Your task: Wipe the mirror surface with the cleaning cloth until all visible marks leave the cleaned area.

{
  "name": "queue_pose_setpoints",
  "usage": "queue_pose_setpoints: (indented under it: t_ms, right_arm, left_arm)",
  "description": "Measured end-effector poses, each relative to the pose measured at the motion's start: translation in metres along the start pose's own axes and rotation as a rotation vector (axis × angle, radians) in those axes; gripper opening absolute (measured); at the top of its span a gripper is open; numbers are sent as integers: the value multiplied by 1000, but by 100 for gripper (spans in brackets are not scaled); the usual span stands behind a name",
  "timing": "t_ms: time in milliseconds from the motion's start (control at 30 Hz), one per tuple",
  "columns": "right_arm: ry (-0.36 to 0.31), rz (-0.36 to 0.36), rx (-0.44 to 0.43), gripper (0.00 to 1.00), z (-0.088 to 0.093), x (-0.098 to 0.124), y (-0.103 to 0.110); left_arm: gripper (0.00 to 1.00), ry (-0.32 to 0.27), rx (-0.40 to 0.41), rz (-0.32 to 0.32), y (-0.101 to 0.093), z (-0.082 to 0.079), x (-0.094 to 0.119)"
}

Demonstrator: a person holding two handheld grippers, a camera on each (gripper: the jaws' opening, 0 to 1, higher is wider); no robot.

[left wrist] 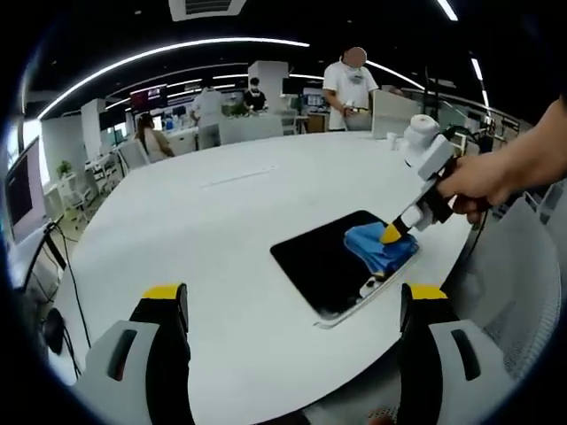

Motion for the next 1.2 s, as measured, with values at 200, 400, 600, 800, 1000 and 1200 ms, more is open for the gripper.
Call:
queue_pose_setpoints:
  t_ms: [200,400,600,800,1000,1200]
  right_arm:
    - [5,-17,-31,5,10,3,0]
    - [13,-39,-35,5,15,5,1]
    - [14,-48,-34,5,21,8,1]
    - [11,-51,-21,5,28,12,3]
    - [16,-46,-6,5,30,16,6]
    - [21,-52,-13,5,31,17,6]
  left_arm:
    - [99,-15,24,-2,-3,-4,-4]
    - [99,-31,32,23,-11,-5,-13]
    - [99,-31,42,18,-15,1,-23]
    - [99,-10,35,5,-10,14,-25]
    - [99,-3,49,-5,-7,17,-25]
    - [99,1,10,24,-10,20,-27]
Point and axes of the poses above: the point that each gripper's makers call its tool centre point, and the gripper's own axes: x roughly backward along the fingers, y roughly to its left, z roughly out of its underside, the point moved 5 cm from there along x, roughly backward along the fingers, and after that the axes turned 1 degree about x, right-handed, at the moved point
